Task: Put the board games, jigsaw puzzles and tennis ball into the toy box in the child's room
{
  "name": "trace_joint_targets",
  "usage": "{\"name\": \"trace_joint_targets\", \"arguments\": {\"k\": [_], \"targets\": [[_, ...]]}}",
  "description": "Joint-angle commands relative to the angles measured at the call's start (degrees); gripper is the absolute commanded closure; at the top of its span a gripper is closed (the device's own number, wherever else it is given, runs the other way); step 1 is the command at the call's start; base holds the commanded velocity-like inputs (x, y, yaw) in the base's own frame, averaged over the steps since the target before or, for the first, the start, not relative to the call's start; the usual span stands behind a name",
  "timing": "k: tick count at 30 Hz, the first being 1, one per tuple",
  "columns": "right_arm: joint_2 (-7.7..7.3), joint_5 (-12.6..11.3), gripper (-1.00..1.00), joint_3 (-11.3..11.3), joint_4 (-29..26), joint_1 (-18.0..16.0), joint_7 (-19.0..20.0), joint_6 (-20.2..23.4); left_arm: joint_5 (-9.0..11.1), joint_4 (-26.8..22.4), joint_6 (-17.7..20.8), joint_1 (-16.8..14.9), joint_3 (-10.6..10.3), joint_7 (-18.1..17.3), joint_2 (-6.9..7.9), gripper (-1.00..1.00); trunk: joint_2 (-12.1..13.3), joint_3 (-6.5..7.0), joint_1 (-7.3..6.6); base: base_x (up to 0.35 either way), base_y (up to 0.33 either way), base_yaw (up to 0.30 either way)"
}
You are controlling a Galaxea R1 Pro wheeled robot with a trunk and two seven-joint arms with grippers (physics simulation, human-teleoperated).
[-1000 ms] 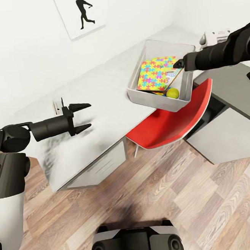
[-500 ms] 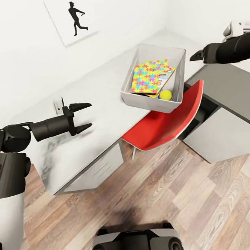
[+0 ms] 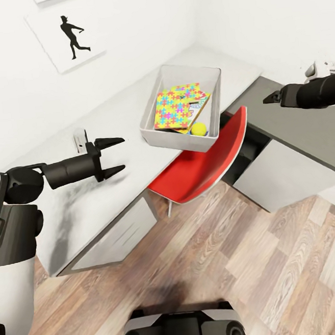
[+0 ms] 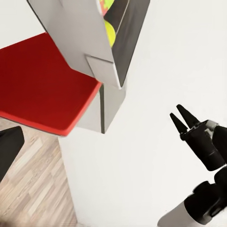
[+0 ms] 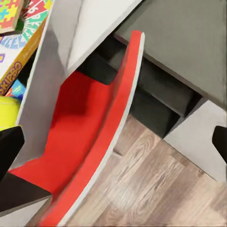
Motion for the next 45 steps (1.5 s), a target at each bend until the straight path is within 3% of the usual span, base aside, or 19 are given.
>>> {"name": "trace_joint_targets", "arguments": {"k": [1, 5, 10, 18, 29, 45], "targets": [[-0.13, -0.5, -1.0, -0.8, 0.0, 1.1, -0.5, 0.2, 0.6, 0.0, -0.1, -0.1, 0.0, 0.6, -0.01, -1.0, -0.1, -0.01, 0.04, 0.0, 0.0, -0.218], [-0.28, -0.5, -1.0, -2.6, 0.0, 3.6, -0.4, 0.2, 0.6, 0.0, -0.1, -0.1, -0.1, 0.6, -0.07, -1.0, -0.1, 0.27, 0.04, -0.017, 0.0, -0.214], [-0.43, -0.5, -1.0, -7.3, 0.0, 8.0, -0.3, 0.4, 0.7, 0.0, -0.1, -0.2, -0.1, 0.6, -0.14, -1.0, -0.1, 0.64, 0.04, -0.139, 0.0, -0.202], [-0.45, -0.5, -1.0, -10.0, 0.0, 10.5, -0.2, 0.6, 0.7, 0.0, -0.1, -0.2, -0.2, 0.6, -0.16, -1.0, -0.1, 1.26, 0.04, -0.26, 0.0, -0.187], [-0.51, -0.5, -1.0, -10.7, 0.0, 11.6, -0.2, 0.5, 0.6, 0.0, -0.1, -0.2, -0.2, 0.6, -0.17, -1.0, -0.1, 2.16, 0.04, -0.183, 0.0, -0.173], [0.68, -0.4, -1.0, -11.0, 0.0, 18.7, 0.0, 0.4, 0.6, 0.0, -0.1, -0.2, -0.3, 0.7, -0.18, -1.0, -0.1, 3.49, 0.04, -0.021, 0.0, -0.166]]}}
